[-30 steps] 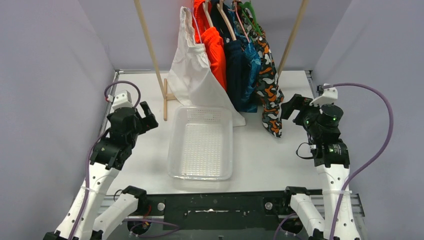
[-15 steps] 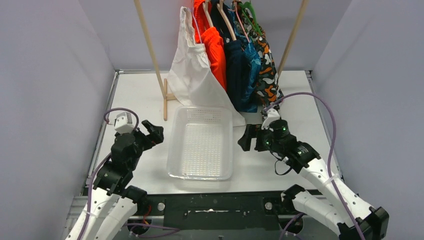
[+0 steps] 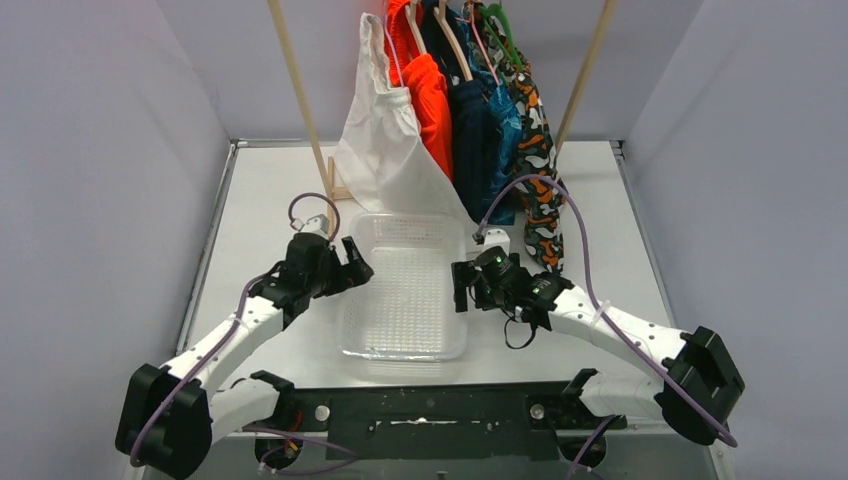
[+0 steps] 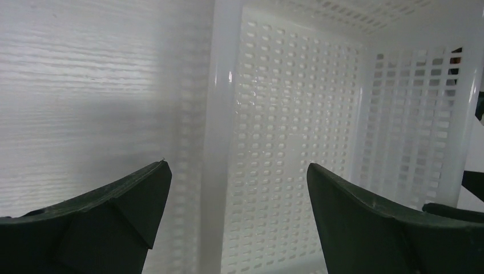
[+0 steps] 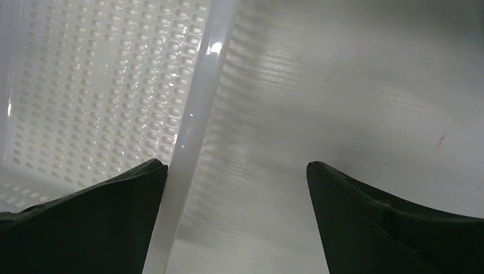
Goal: Remove the shorts from the hanger
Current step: Move the basket to the center of the board.
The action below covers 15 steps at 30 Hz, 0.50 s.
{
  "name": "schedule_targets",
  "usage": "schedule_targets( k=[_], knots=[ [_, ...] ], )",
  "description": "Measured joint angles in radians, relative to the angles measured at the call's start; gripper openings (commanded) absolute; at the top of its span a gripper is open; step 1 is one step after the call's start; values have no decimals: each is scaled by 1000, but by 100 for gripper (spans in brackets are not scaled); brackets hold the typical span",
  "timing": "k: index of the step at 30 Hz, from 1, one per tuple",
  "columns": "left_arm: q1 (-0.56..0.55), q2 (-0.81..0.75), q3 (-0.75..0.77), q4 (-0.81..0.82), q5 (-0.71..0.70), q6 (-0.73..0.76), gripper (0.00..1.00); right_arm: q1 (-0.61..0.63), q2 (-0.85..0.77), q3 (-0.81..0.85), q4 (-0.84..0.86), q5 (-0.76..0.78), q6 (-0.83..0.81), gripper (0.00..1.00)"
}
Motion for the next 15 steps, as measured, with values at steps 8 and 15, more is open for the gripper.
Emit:
schedule_targets(
  k=[8, 15],
  knots=[
    [-52, 33, -41, 95, 180, -11, 84, -14, 7, 17, -34, 171, 9, 98],
    [-178, 69, -45, 167, 225, -20, 83, -137, -101, -37, -61, 191, 12, 98]
  ],
)
